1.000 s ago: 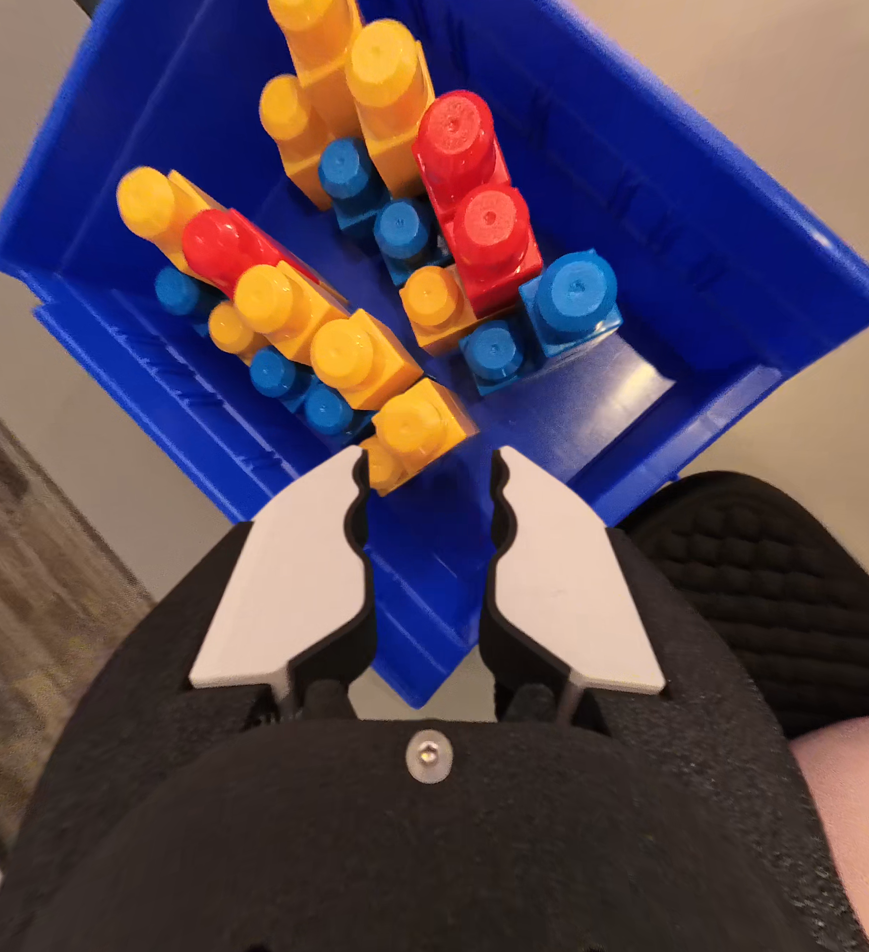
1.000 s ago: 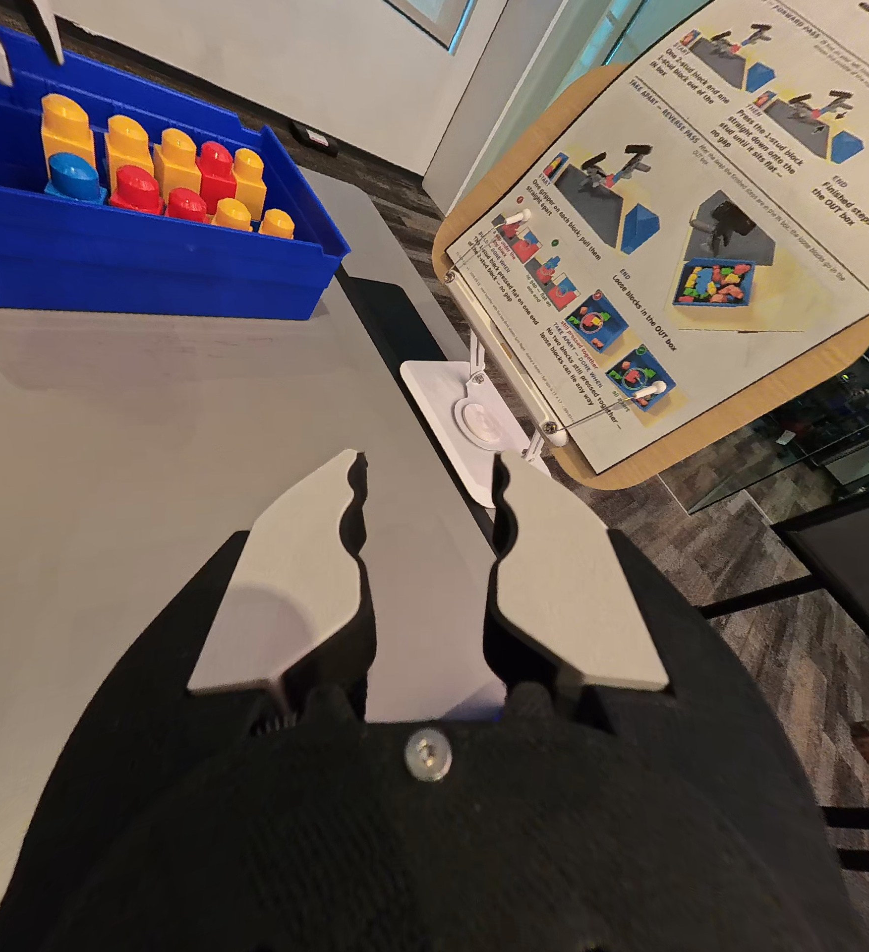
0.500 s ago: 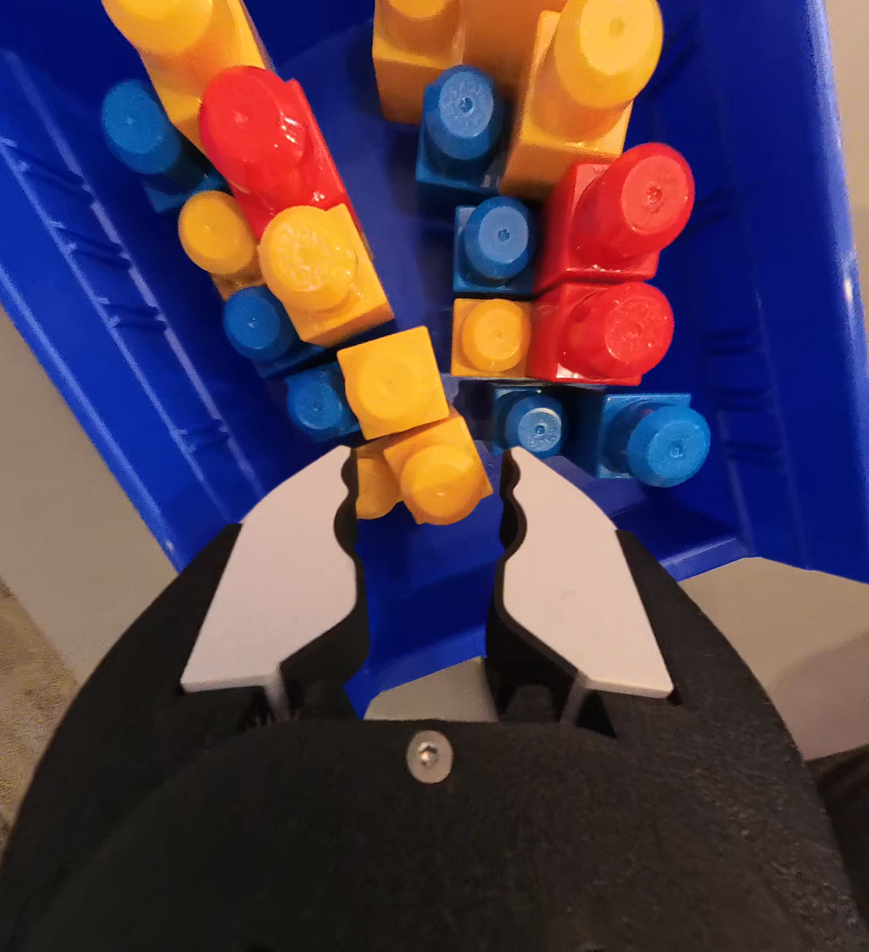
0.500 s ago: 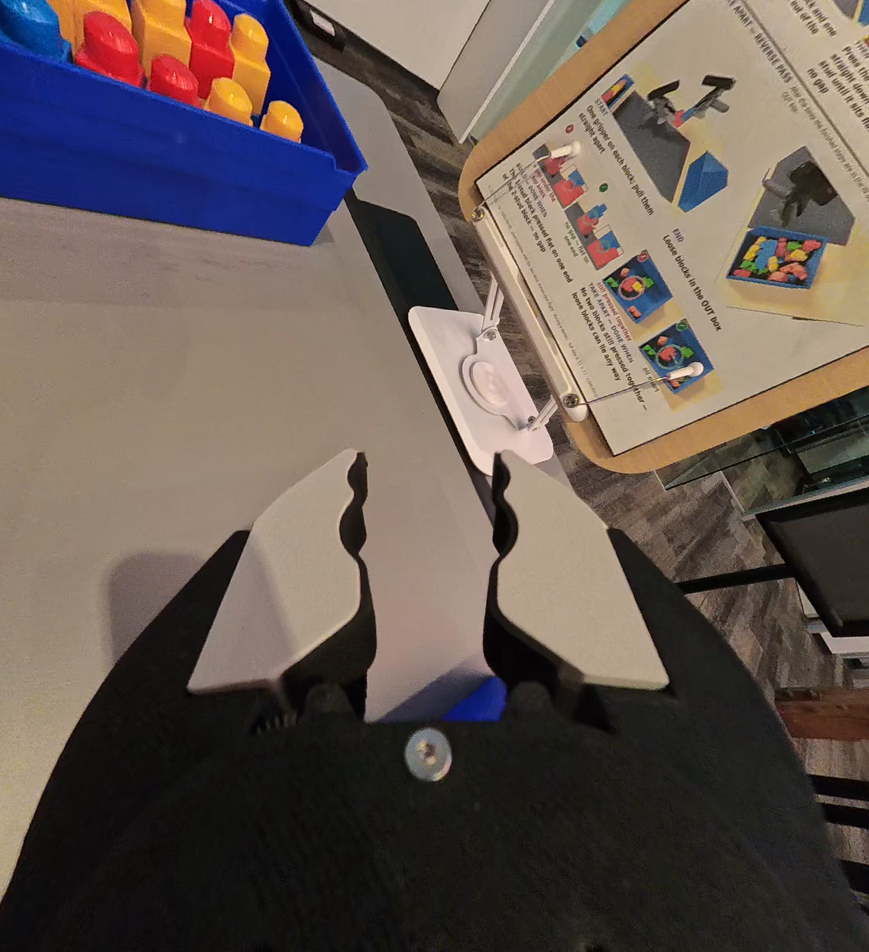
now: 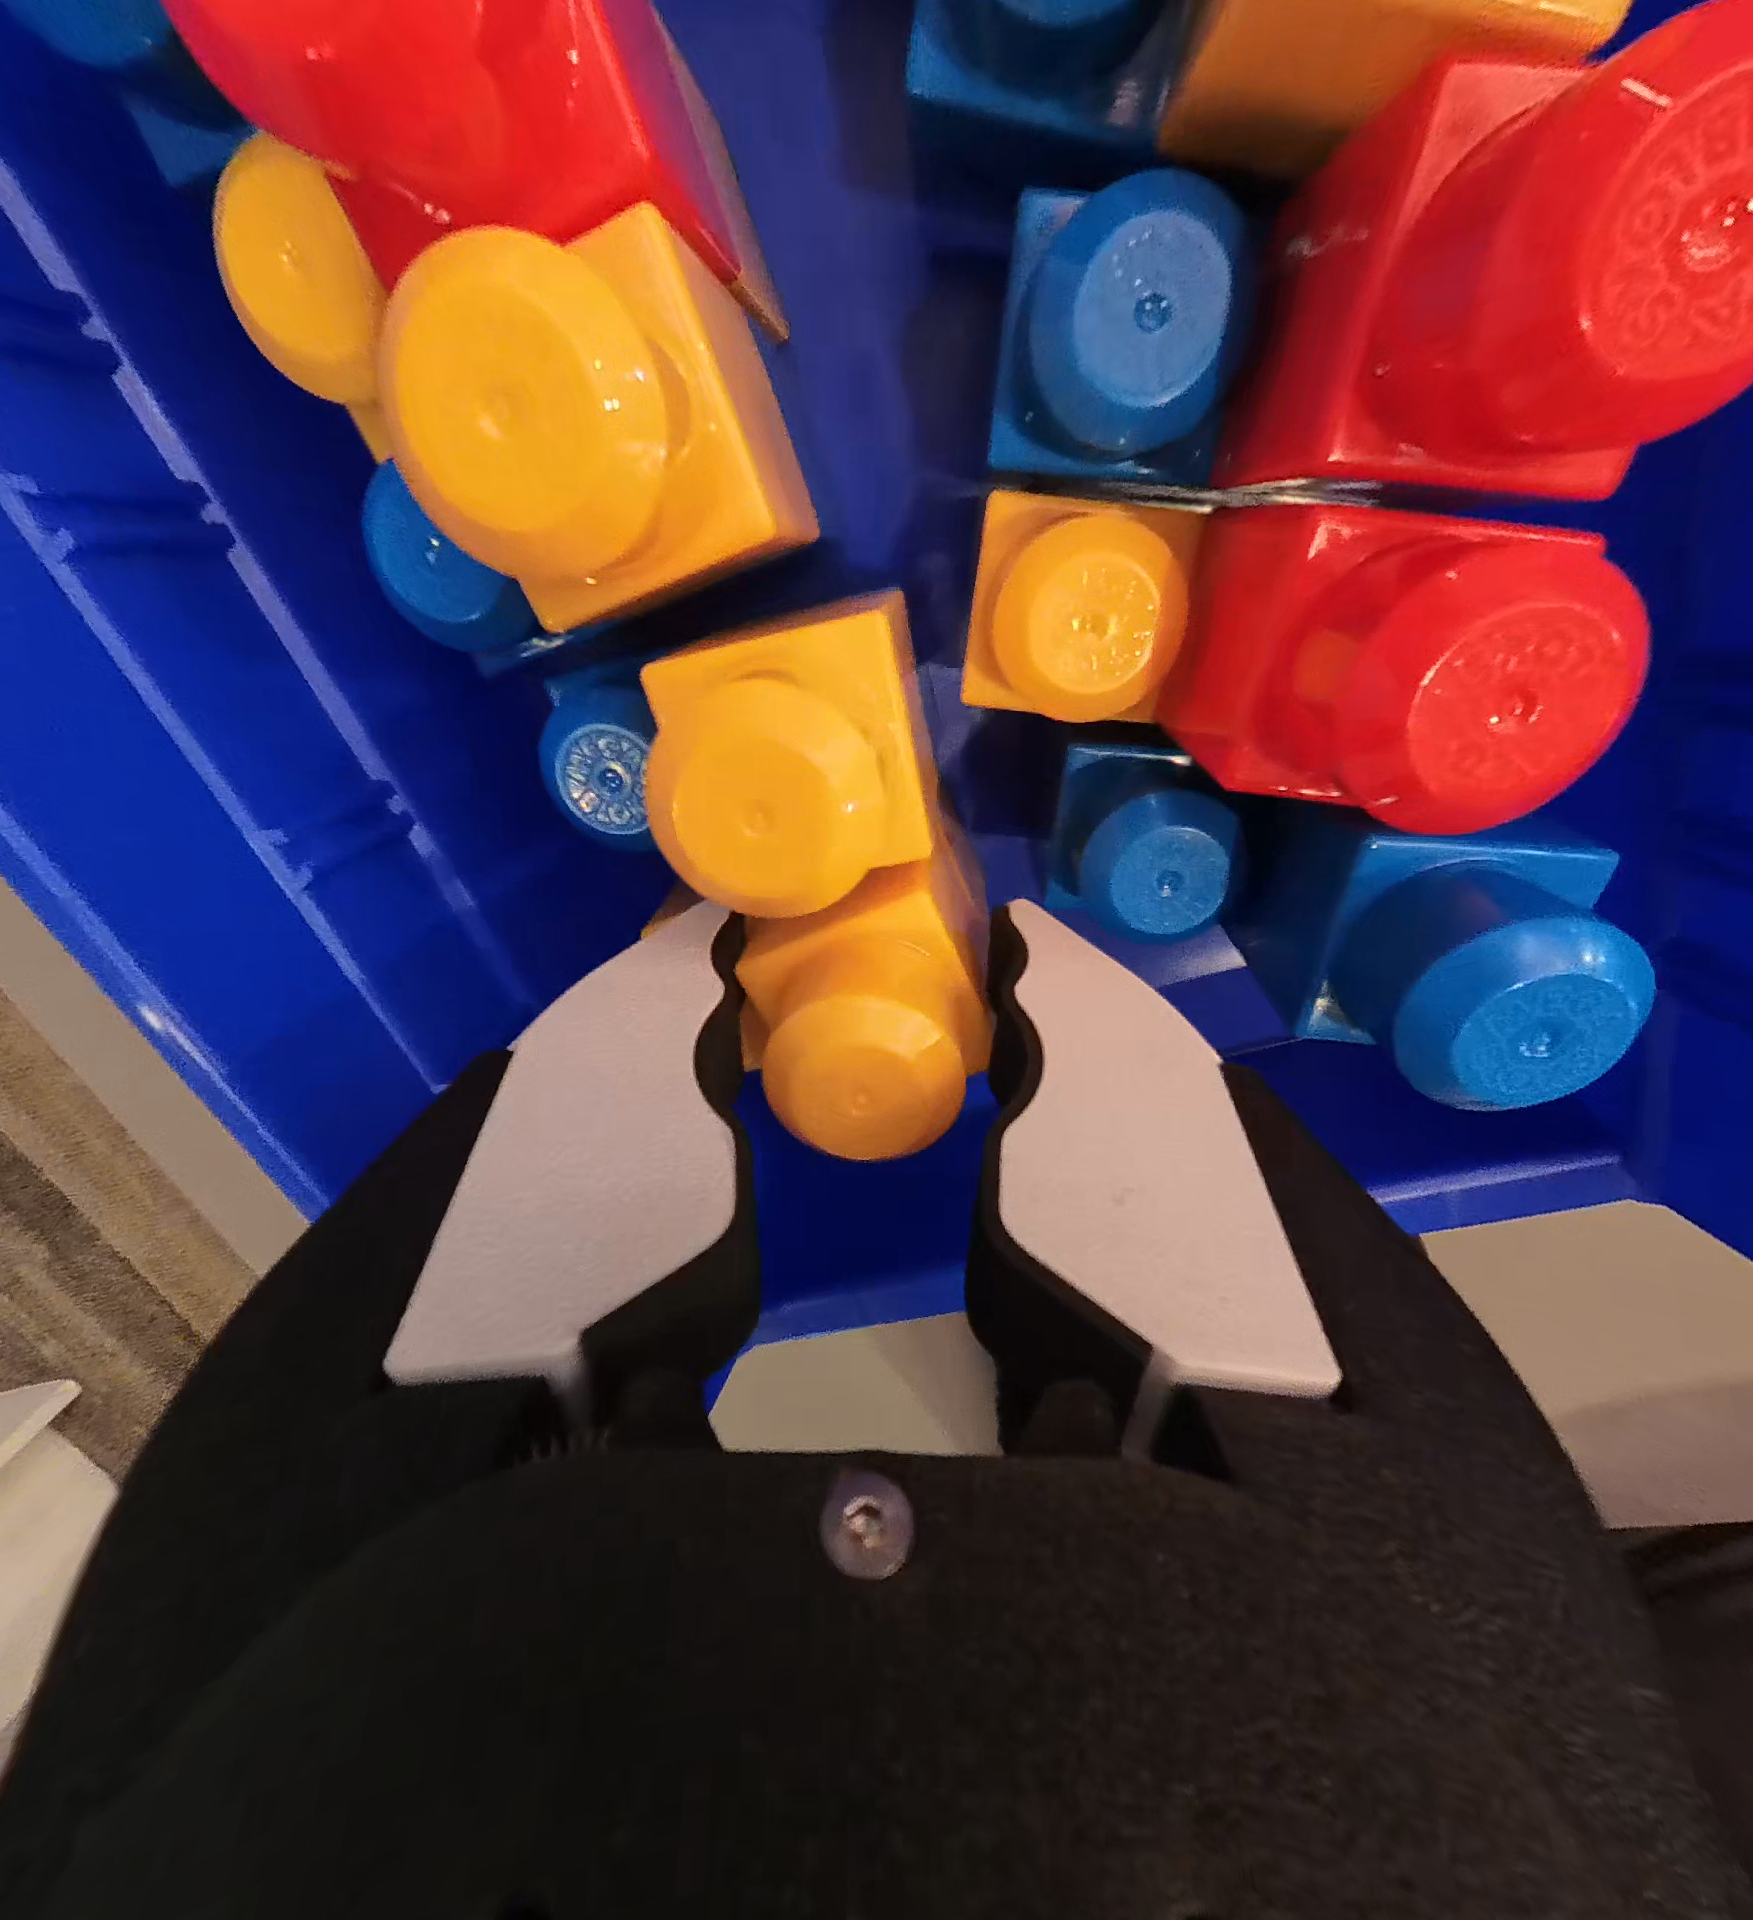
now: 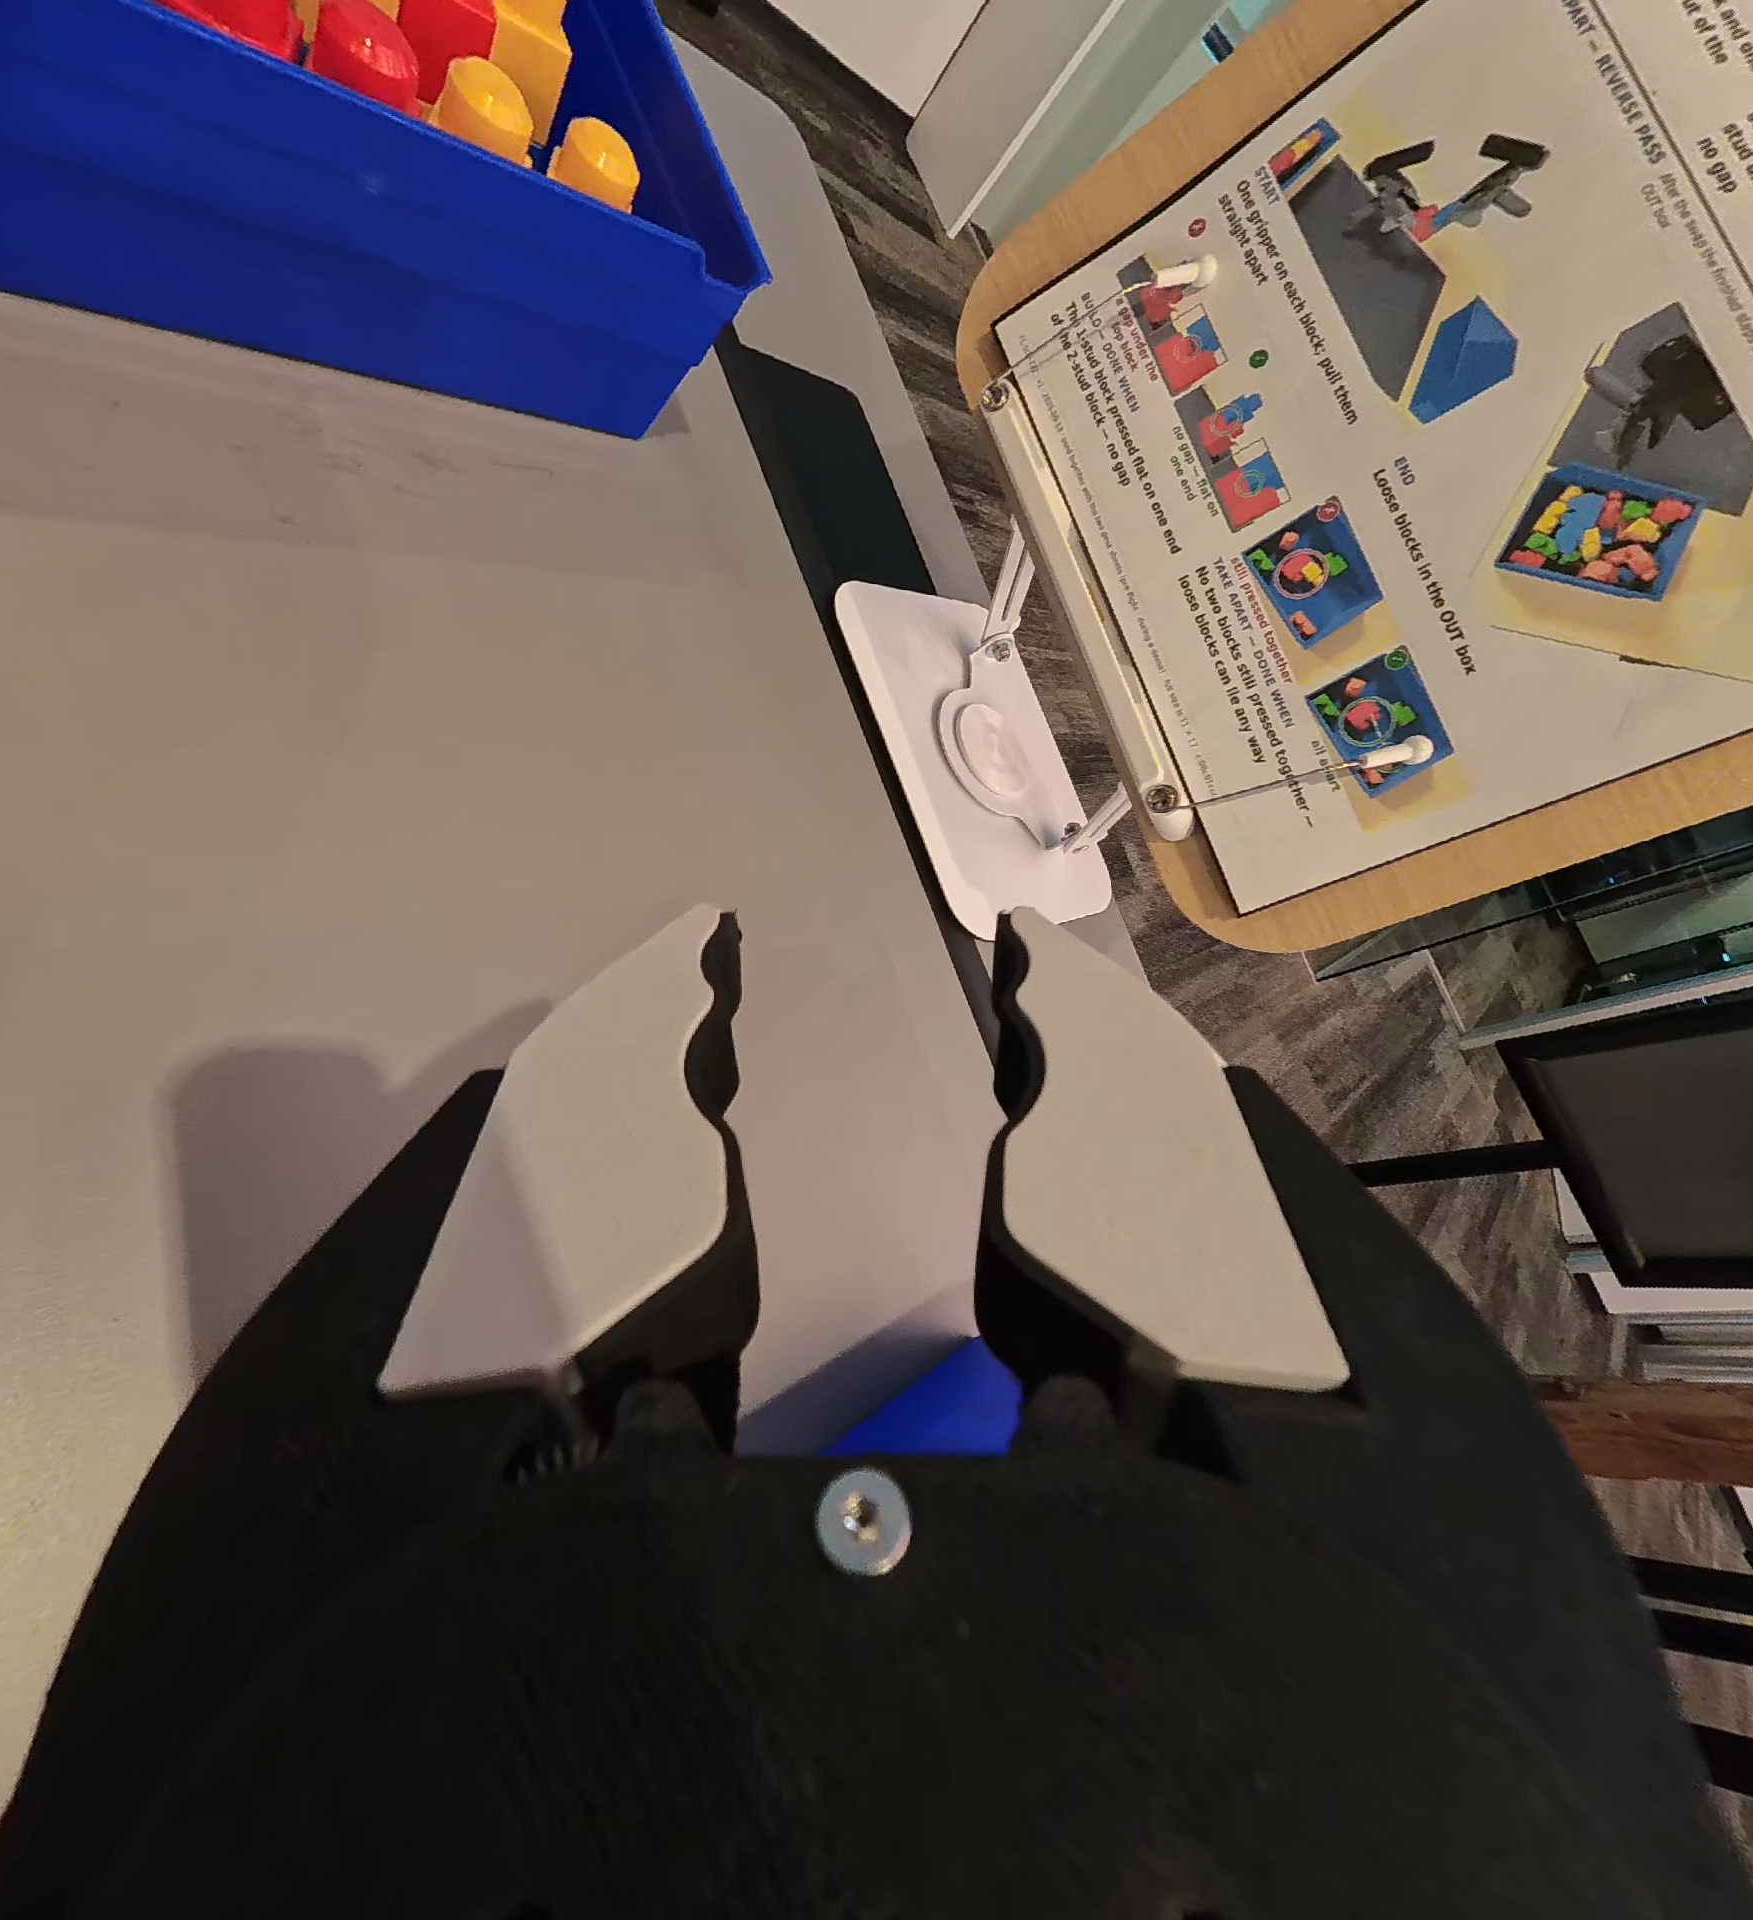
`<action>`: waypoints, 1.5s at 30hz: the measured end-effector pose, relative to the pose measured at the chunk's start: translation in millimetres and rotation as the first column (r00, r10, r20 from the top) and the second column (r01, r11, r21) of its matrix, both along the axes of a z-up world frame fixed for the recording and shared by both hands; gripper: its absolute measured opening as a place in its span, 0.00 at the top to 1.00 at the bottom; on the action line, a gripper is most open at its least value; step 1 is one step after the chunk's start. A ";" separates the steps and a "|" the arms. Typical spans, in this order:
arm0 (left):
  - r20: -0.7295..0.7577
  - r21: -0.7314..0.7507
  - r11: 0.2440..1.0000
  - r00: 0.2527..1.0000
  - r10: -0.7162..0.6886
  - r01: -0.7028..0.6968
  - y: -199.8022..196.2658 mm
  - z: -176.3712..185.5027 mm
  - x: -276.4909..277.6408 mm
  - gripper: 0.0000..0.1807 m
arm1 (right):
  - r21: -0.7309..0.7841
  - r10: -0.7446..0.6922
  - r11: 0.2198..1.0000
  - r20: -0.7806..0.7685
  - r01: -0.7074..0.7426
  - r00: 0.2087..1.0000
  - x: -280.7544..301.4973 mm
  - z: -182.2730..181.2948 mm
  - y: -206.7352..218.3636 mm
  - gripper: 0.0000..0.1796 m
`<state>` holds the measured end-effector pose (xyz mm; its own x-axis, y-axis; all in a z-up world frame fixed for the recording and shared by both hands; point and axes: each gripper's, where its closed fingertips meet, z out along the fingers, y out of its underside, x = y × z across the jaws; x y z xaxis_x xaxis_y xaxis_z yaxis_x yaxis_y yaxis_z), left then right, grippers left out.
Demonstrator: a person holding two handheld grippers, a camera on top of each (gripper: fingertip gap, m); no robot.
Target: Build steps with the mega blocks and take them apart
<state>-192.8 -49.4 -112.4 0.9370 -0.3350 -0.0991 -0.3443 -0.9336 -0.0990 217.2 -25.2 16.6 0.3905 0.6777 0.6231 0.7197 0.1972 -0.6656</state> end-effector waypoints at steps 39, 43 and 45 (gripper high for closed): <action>0.738 0.670 0.735 0.011 -0.675 0.110 -53.8 201.4 293.9 0.76 | 0.045 0.407 0.884 -0.565 -0.466 0.718 -106.6 31.1 -85.3 0.80; 0.501 0.853 0.513 0.131 -0.856 0.095 -47.2 207.5 278.0 0.69 | -0.158 0.307 0.787 -0.738 -0.596 0.601 -91.0 42.1 -78.9 0.80; 0.409 0.888 0.437 0.190 -0.893 0.143 -48.2 197.9 279.4 0.67 | -0.261 0.269 0.696 -0.769 -0.669 0.579 -88.3 37.4 -79.4 0.80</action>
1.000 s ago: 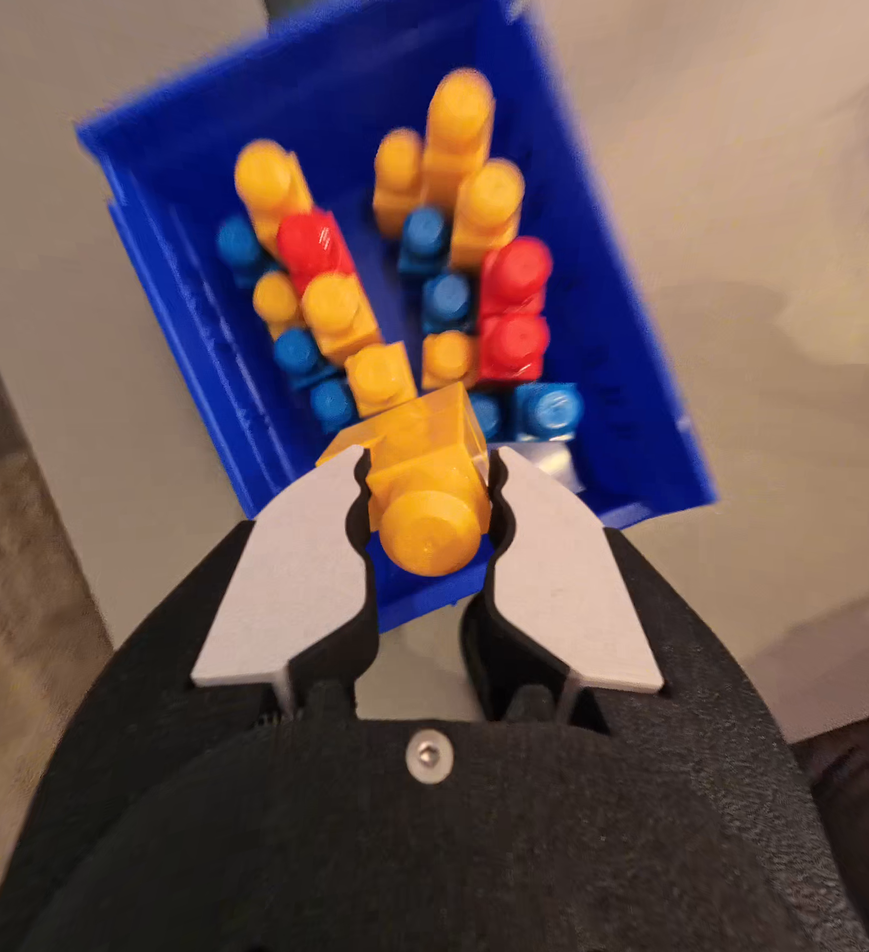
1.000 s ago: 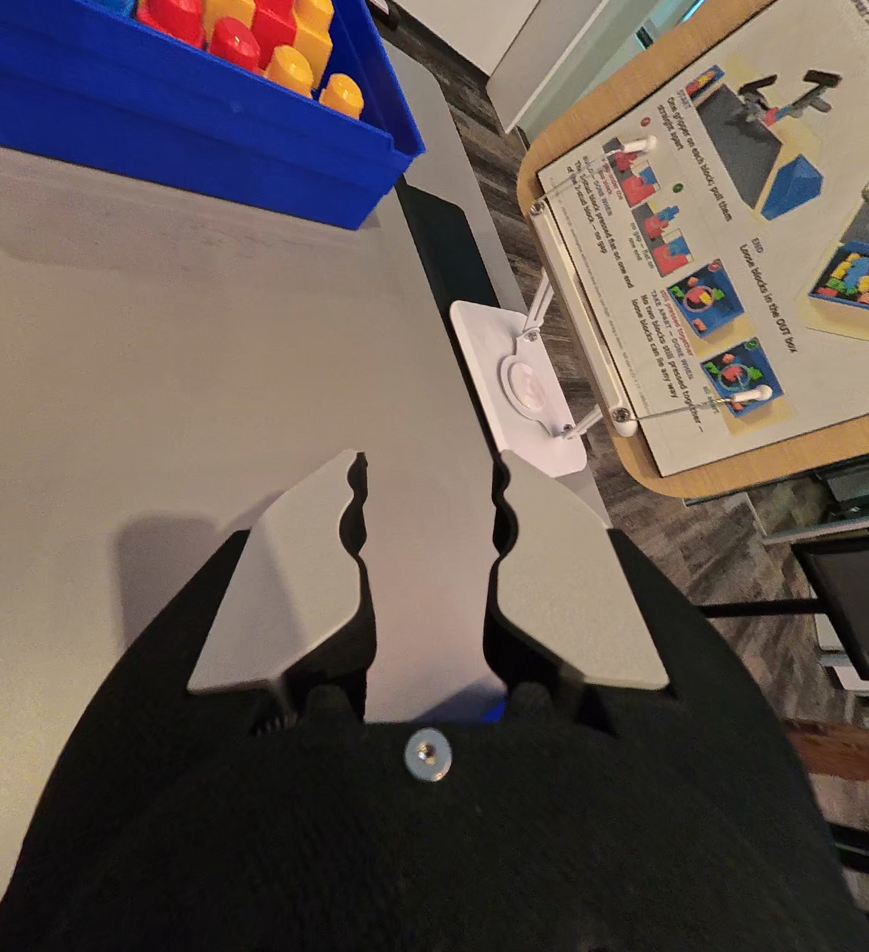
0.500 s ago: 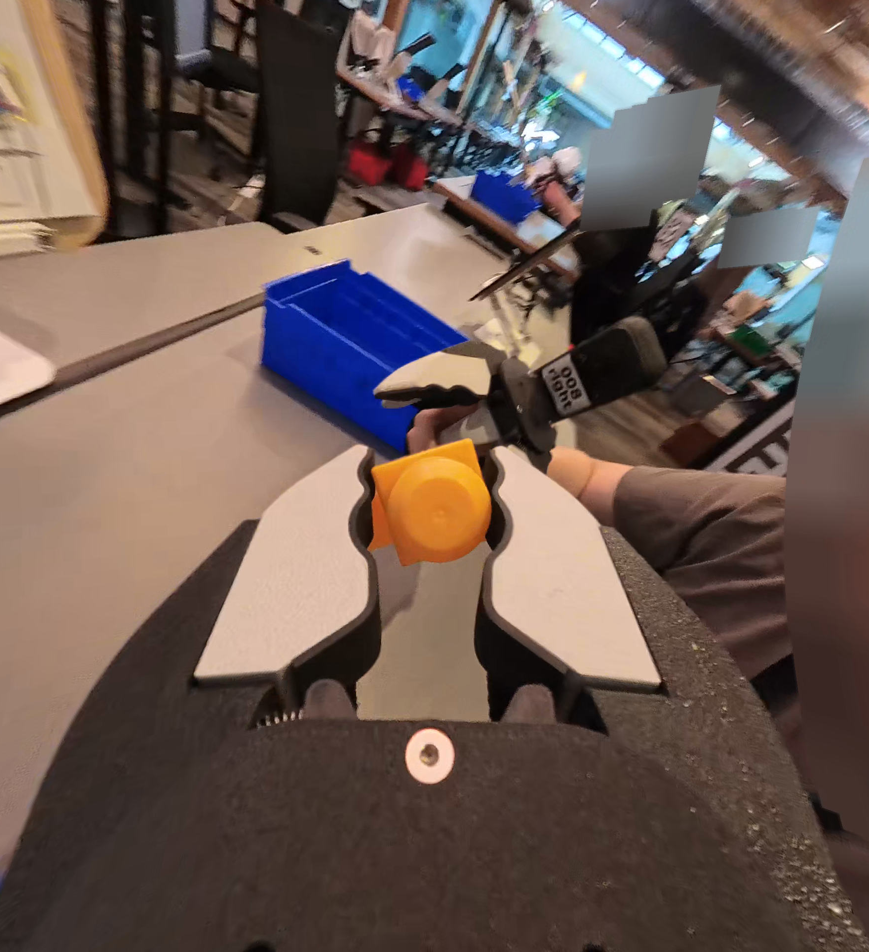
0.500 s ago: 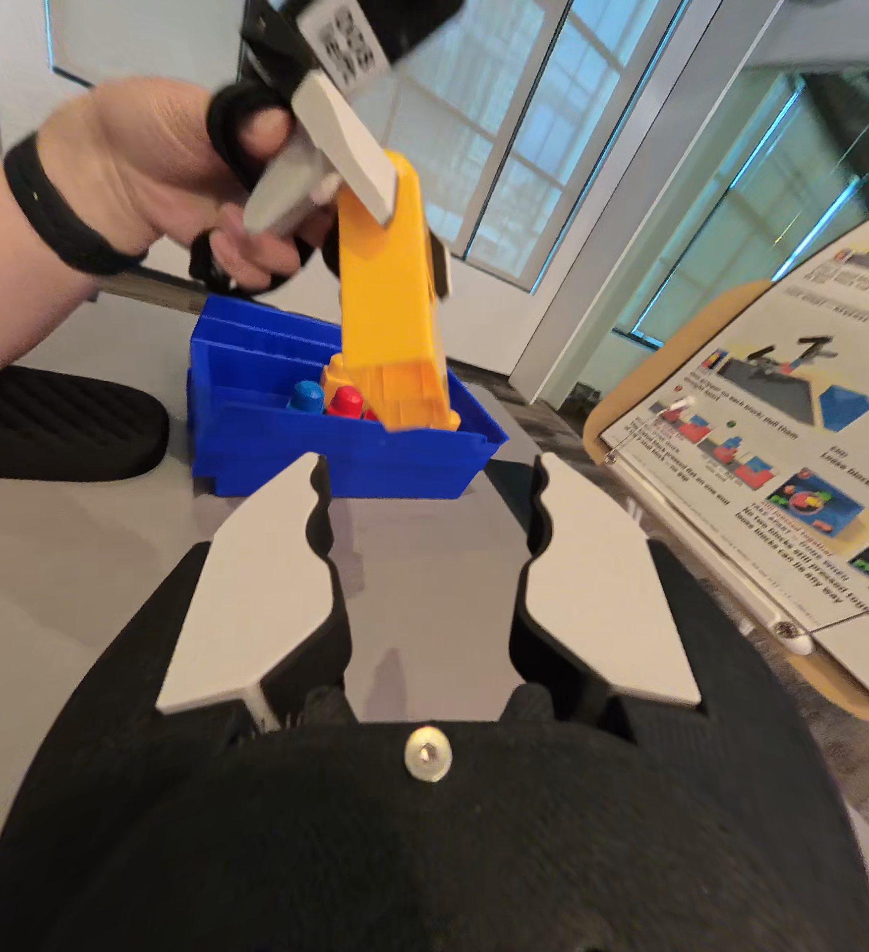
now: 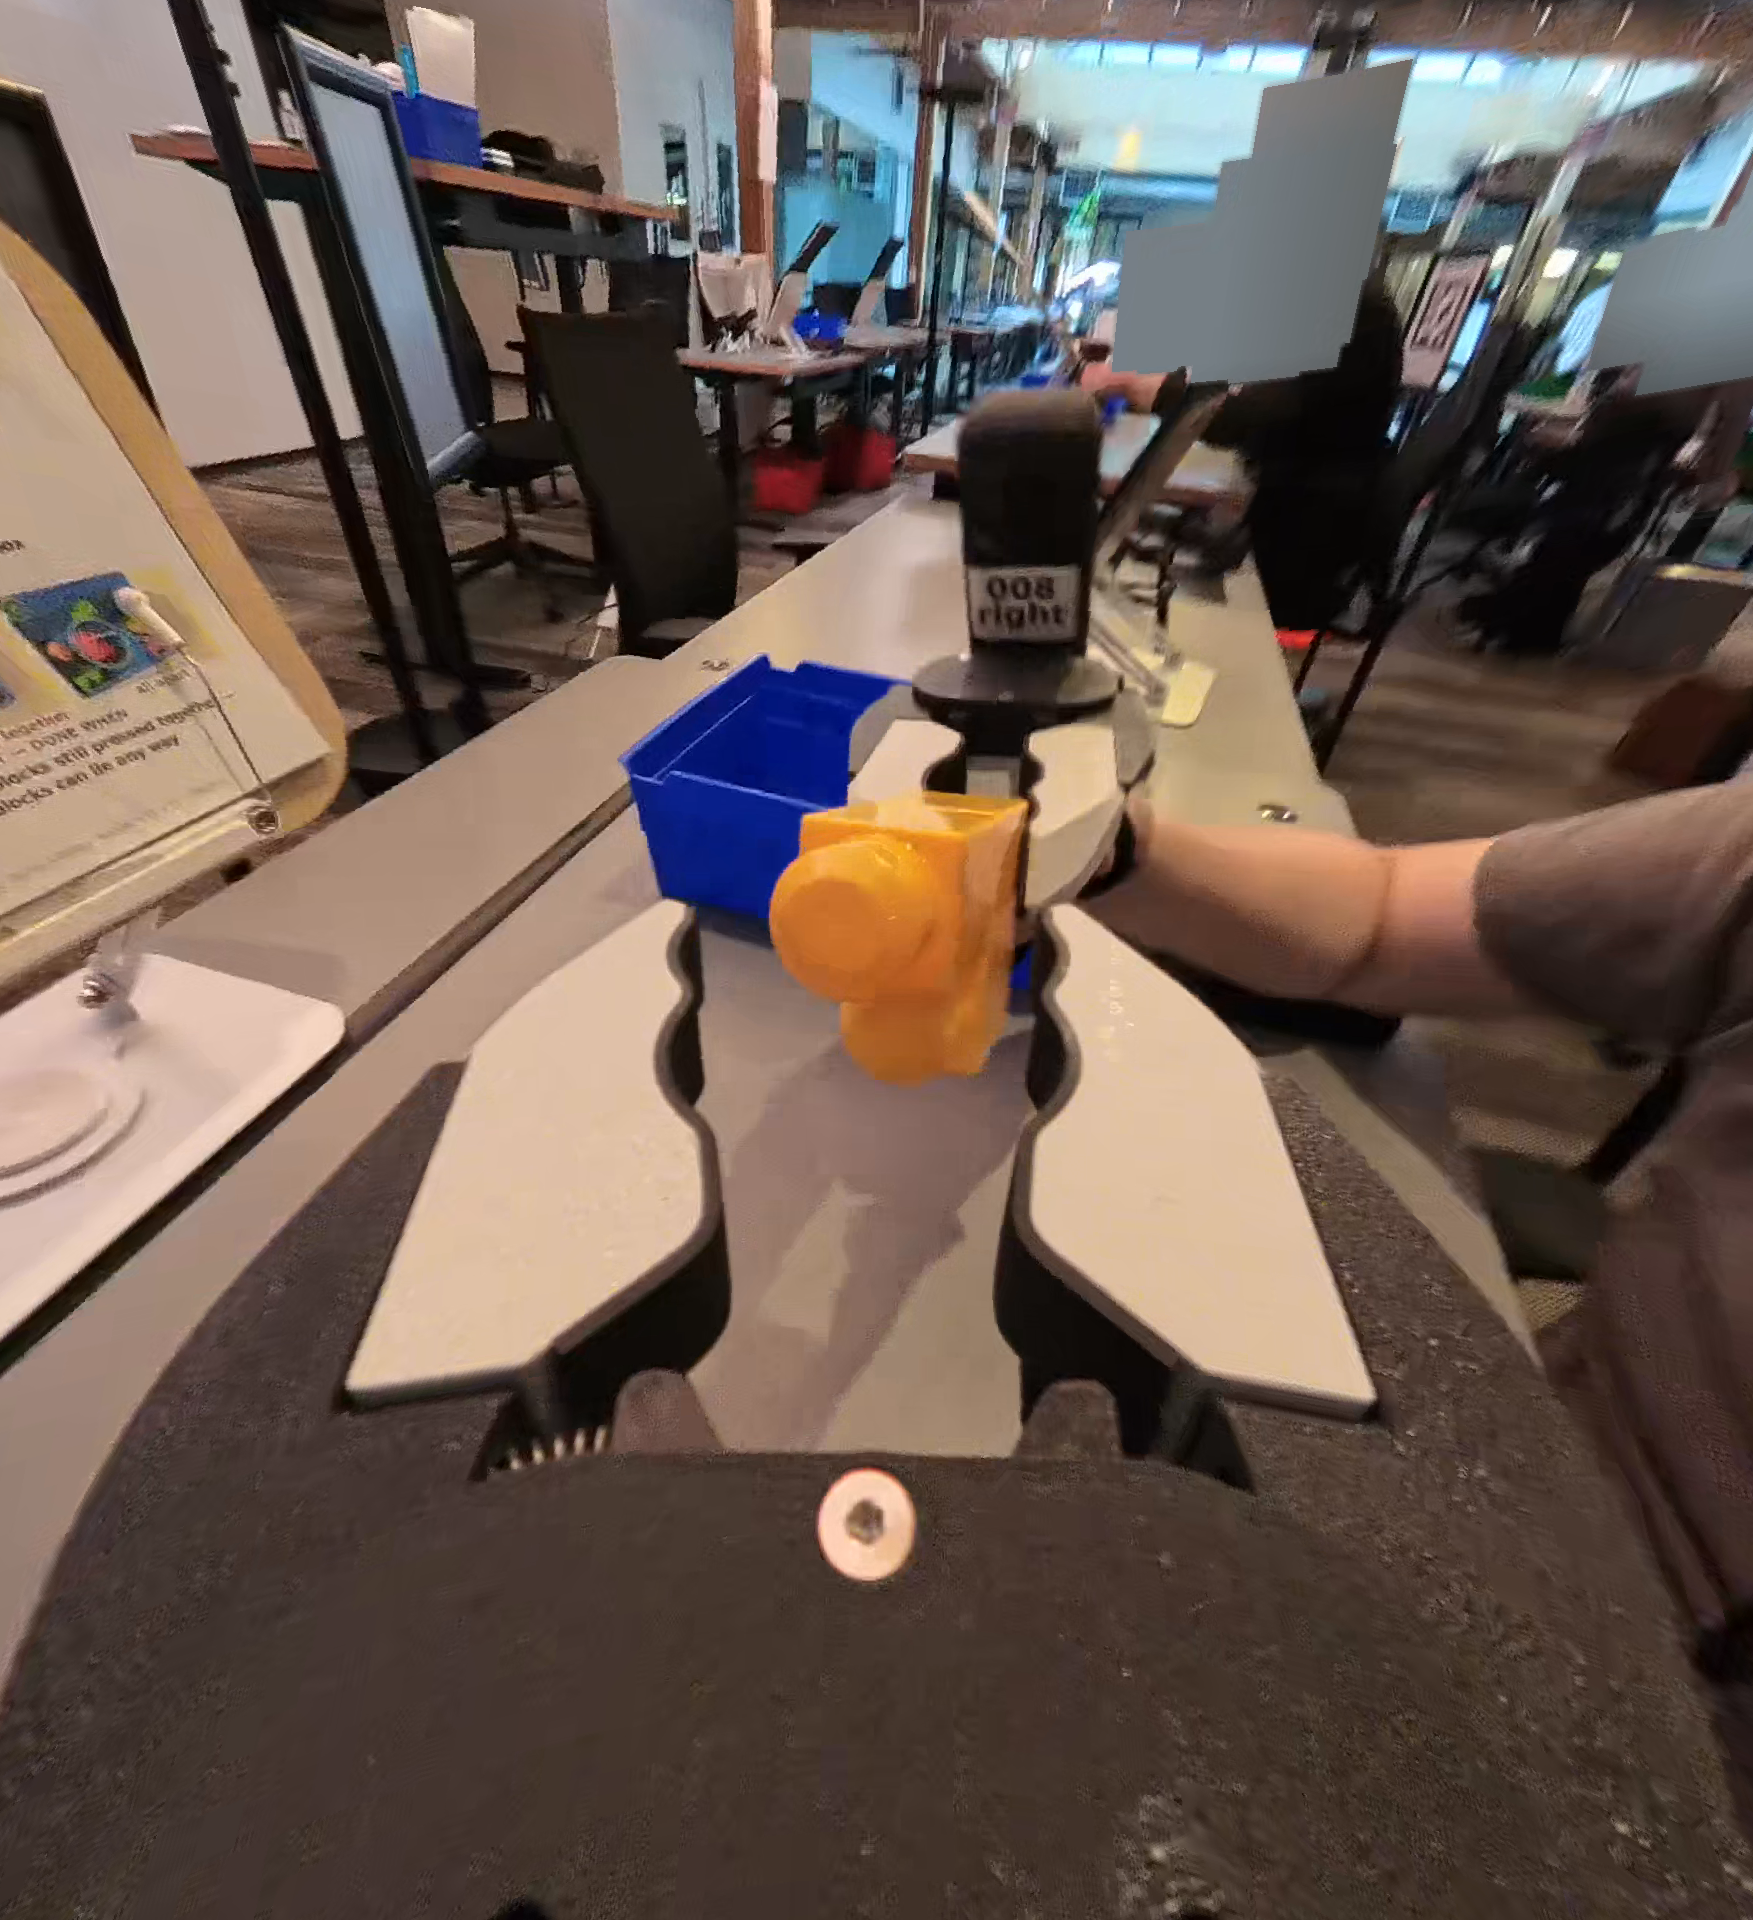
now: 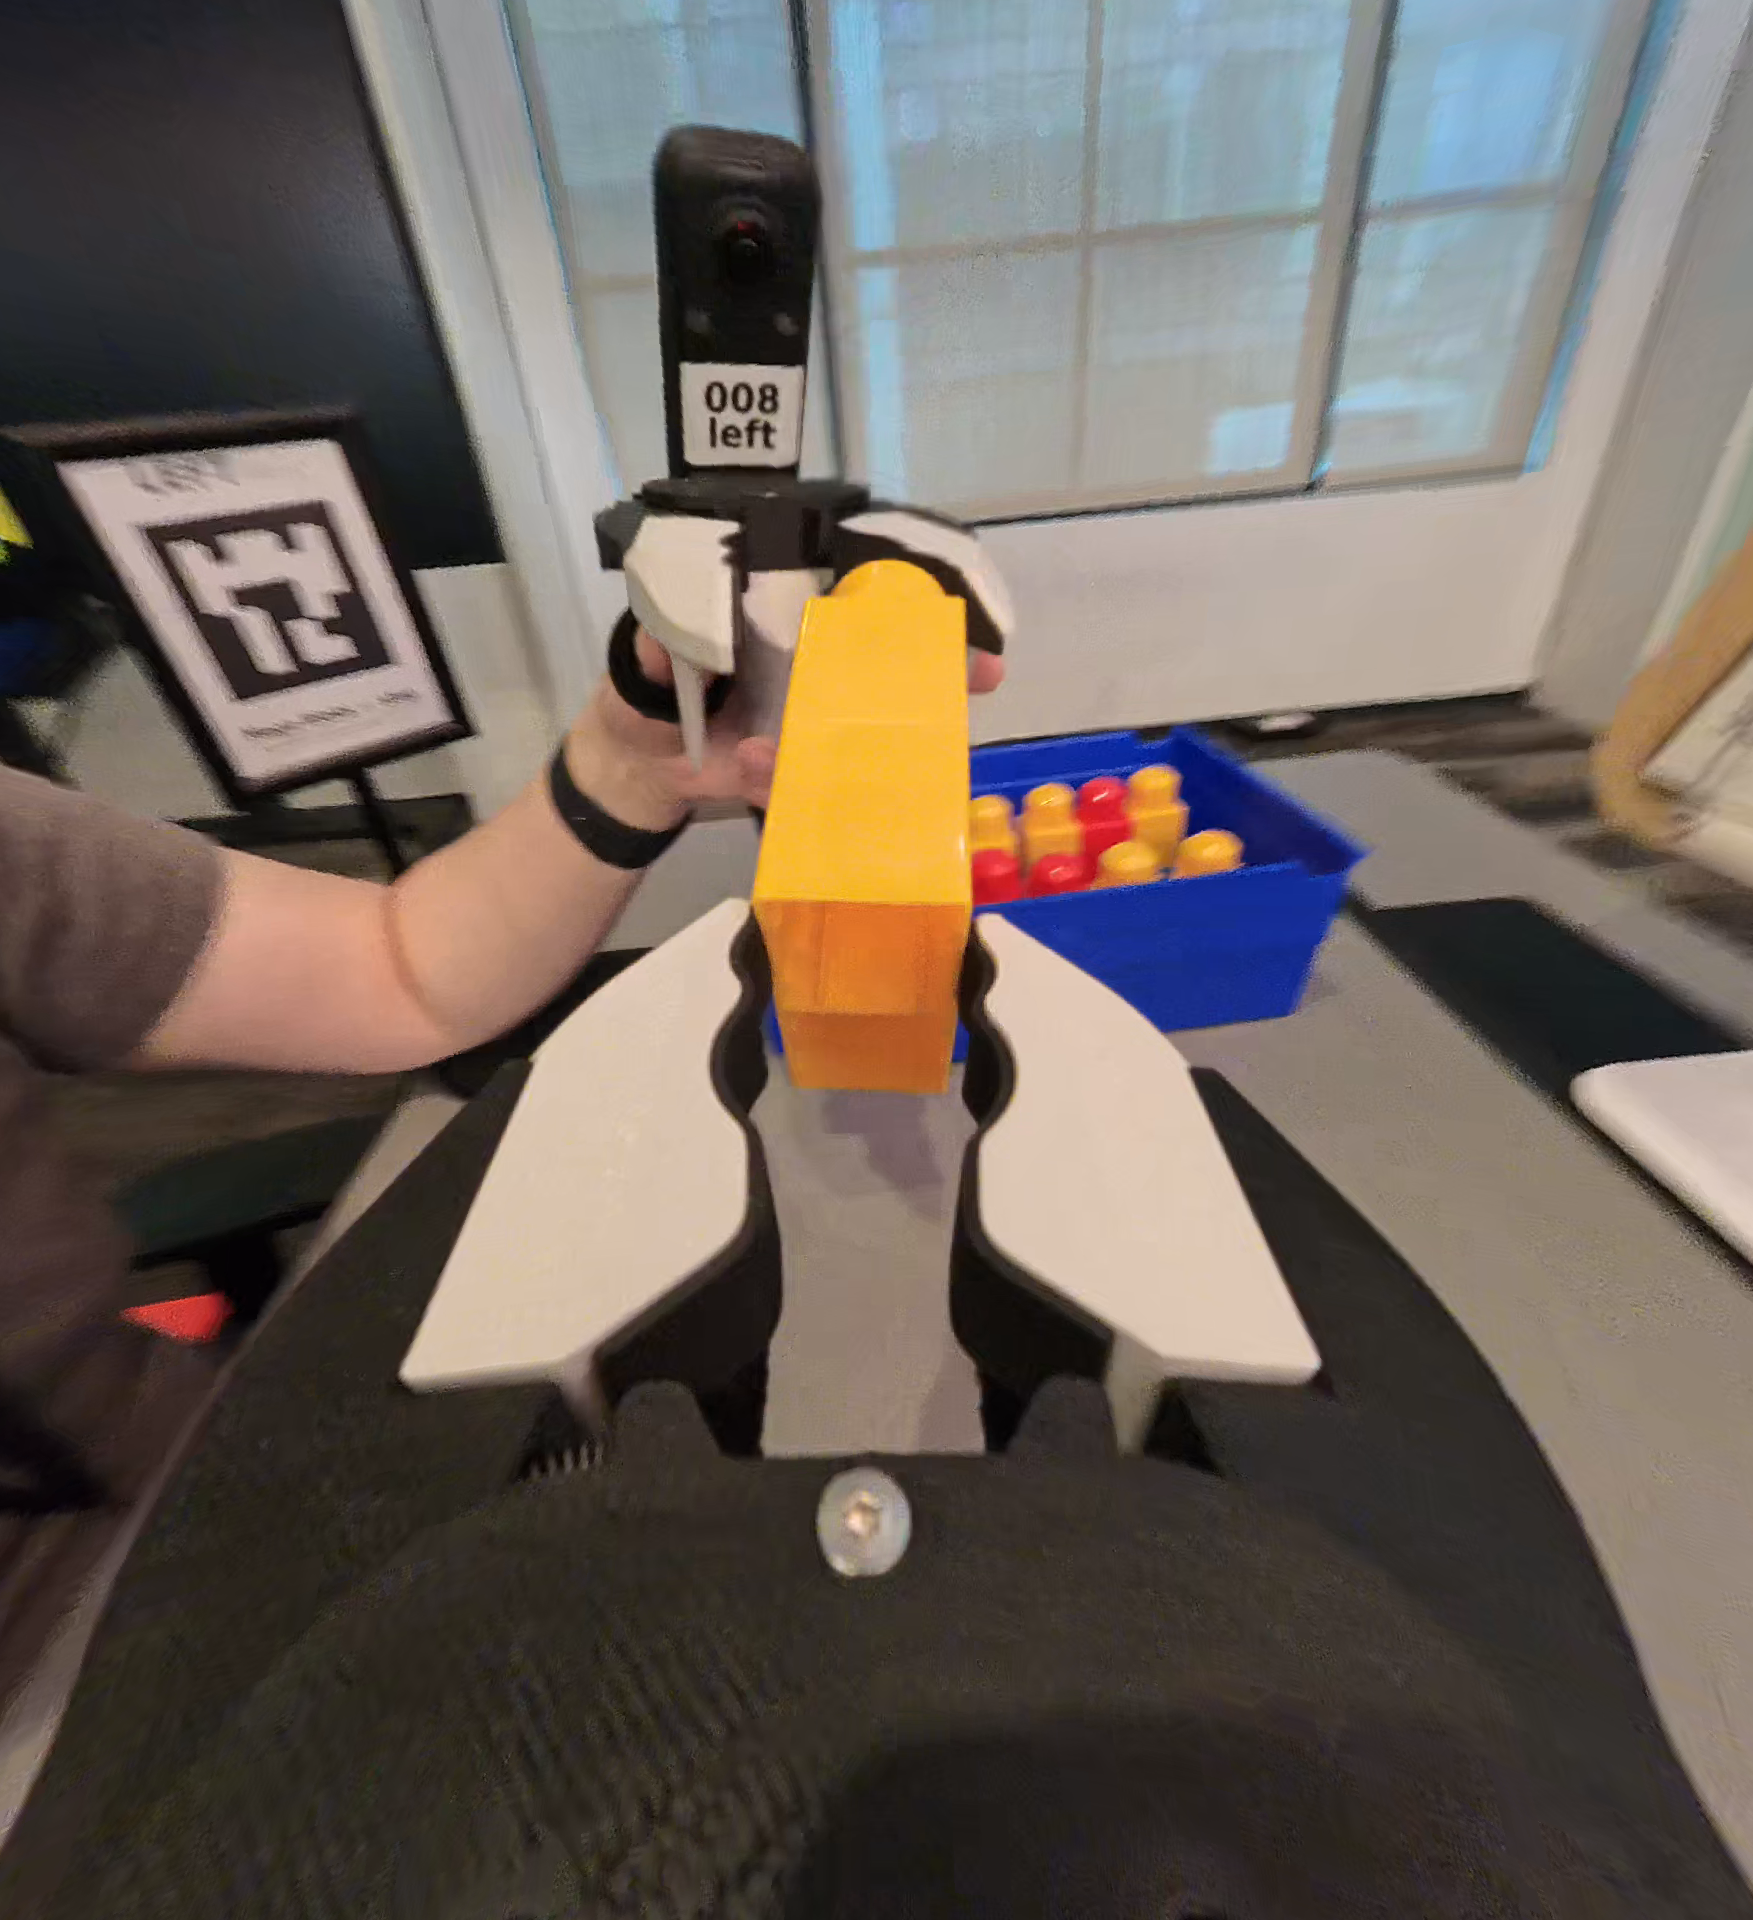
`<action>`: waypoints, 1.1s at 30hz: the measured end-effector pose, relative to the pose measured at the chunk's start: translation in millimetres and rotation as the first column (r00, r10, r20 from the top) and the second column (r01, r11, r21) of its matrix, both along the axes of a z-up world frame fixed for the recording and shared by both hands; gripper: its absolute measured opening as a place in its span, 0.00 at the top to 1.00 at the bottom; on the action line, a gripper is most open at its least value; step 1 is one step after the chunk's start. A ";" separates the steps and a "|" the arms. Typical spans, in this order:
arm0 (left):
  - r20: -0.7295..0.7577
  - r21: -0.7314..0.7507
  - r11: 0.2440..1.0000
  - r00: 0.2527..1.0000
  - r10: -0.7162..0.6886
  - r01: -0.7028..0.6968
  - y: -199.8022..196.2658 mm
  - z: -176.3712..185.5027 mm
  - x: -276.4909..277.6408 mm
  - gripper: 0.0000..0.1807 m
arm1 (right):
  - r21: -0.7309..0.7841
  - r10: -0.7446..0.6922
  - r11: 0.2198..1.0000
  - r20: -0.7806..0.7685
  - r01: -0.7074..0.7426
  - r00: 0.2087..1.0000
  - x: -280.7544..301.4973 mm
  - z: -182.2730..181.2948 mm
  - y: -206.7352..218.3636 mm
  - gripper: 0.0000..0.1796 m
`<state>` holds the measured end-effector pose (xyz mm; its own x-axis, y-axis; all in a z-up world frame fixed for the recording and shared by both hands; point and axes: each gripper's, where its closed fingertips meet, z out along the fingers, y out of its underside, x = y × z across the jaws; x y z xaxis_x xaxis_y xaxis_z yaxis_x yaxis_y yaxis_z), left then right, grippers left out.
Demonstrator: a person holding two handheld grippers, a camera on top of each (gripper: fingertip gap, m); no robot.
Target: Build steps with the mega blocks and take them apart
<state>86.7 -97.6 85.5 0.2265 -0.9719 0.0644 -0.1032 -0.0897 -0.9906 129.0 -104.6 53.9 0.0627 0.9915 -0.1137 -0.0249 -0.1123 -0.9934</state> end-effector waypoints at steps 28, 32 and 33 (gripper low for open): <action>0.009 0.072 0.992 0.995 0.100 -0.100 5.5 29.7 -48.1 0.80 | -0.044 -0.149 0.986 0.229 0.163 0.962 73.9 14.2 37.3 0.80; -0.047 0.068 0.995 0.996 0.072 -0.069 -4.7 24.5 -39.9 0.80 | 0.037 -0.521 0.786 0.576 0.617 0.630 204.8 -28.3 94.5 0.80; -0.070 0.068 0.996 0.996 0.063 -0.058 -6.4 19.7 -33.6 0.80 | -0.014 -0.525 0.720 0.643 0.694 0.558 234.2 -47.4 102.7 0.80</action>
